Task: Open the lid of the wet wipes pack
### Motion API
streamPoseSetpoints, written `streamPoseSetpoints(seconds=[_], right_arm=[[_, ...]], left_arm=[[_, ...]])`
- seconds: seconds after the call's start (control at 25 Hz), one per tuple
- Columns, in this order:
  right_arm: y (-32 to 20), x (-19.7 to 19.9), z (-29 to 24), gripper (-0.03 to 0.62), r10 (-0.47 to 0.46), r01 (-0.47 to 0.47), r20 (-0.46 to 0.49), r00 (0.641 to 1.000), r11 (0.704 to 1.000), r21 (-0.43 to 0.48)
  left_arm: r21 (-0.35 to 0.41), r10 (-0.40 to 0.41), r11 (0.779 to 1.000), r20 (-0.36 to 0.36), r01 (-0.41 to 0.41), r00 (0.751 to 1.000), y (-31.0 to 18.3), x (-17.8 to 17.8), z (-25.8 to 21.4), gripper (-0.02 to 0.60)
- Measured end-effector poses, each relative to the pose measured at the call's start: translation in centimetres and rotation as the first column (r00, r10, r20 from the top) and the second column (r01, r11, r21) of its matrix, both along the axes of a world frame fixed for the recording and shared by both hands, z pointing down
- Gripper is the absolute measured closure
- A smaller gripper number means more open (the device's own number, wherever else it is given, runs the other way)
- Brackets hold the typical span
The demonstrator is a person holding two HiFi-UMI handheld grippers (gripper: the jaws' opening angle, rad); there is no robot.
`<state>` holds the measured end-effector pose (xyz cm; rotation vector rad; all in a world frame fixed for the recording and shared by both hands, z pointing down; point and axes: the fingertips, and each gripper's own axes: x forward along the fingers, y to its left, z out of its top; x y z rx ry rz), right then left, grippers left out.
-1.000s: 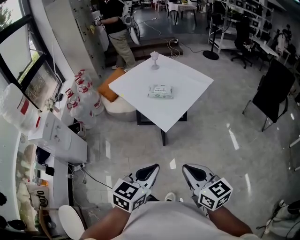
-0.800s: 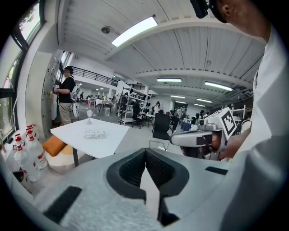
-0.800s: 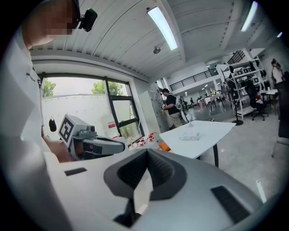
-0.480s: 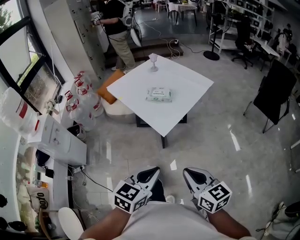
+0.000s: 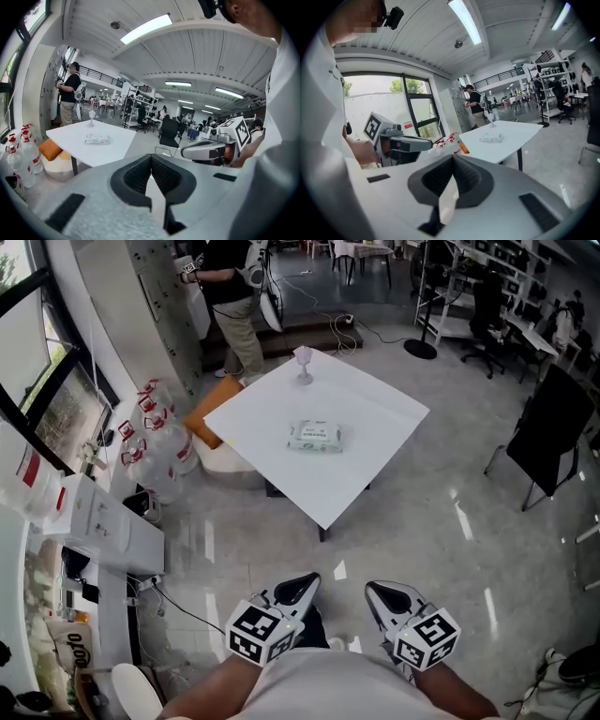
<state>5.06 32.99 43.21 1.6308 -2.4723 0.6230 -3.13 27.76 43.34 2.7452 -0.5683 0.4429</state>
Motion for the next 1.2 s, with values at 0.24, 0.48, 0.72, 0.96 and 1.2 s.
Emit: streamPoseSetpoints(seconds=[0.24, 0.48, 0.72, 0.96, 1.2], right_arm=[[-6.1, 0.2, 0.9, 0.586, -0.018, 0.018, -0.025, 1.0, 1.0, -0.015], [-13.9, 0.8, 0.8, 0.586, -0.017, 0.016, -0.064, 0.998, 1.0, -0.023], [-21.3, 0.9, -1.1, 0.586, -0.009, 0.008, -0.091, 0.996, 1.0, -0.02], [-27.4, 1.1, -1.1, 0.586, 0.029, -0.03, -0.103, 0.994, 0.999, -0.015], [-30.5, 0.6, -0.6, 0.586, 0.034, -0.037, -0.114, 0.993, 0.999, -0.023]], left_arm=[[-0.024, -0.011, 1.0, 0.013, 0.011, 1.0, -5.9, -0.2, 1.2, 0.574], [0.021, -0.009, 1.0, -0.016, 0.009, 1.0, -14.5, 0.5, -0.7, 0.574], [0.053, 0.016, 0.998, -0.037, -0.014, 0.999, -21.7, 0.6, -2.3, 0.574], [0.052, 0.026, 0.998, -0.036, -0.024, 0.999, -27.9, -0.2, -1.1, 0.574], [0.049, 0.055, 0.997, -0.031, -0.053, 0.998, -31.1, -0.1, -0.5, 0.574]])
